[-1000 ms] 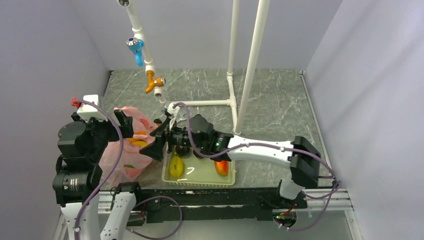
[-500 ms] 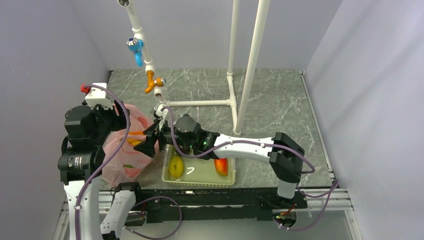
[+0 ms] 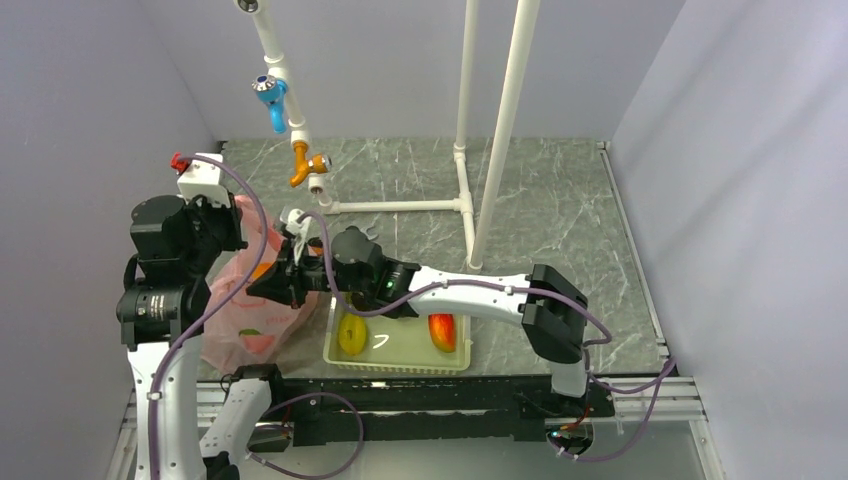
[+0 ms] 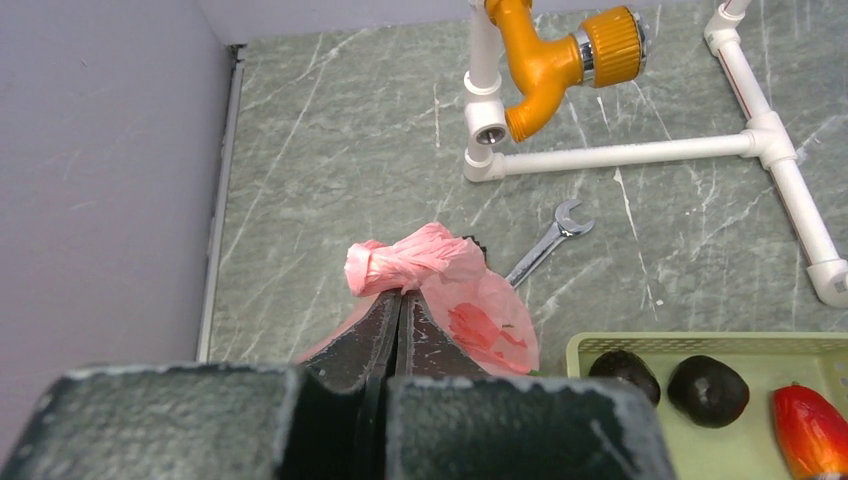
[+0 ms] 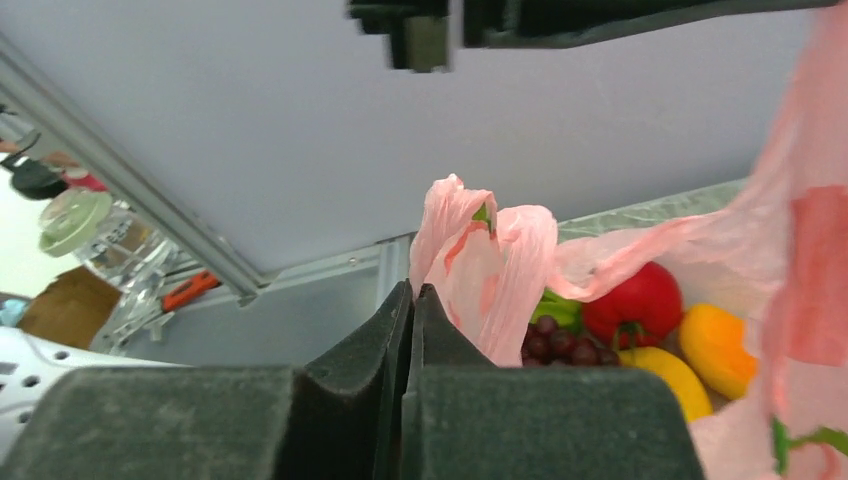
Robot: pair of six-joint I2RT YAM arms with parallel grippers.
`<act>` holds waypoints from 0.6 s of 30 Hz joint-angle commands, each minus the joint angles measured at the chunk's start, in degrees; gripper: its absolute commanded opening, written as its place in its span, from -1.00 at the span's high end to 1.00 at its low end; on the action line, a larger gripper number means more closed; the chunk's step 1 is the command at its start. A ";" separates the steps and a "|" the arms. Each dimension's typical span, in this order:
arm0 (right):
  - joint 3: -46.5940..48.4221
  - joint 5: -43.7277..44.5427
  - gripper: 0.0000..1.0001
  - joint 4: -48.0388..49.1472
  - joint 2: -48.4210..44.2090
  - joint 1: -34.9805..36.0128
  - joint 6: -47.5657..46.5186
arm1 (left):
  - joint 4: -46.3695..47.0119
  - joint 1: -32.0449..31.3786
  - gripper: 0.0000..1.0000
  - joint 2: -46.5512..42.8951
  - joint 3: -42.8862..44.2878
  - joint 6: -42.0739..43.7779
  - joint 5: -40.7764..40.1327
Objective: Take the fake fruits out of the plastic bag
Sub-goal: Adjust the plastic bag at the center of the board.
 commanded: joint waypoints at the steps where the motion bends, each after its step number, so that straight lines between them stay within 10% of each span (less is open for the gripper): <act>1: 6.79 -6.49 1.00 -1.60 1.00 2.71 -0.29 | 2.94 0.18 1.00 0.55 3.00 1.15 0.46; 12: 4.70 -12.54 1.00 -2.08 -3.84 12.52 -1.44 | 6.07 0.23 1.00 5.19 6.25 1.94 -2.12; 18: -0.28 -1.16 0.50 -6.29 -9.92 12.54 -0.24 | 6.46 0.23 1.00 2.33 3.85 0.78 -0.49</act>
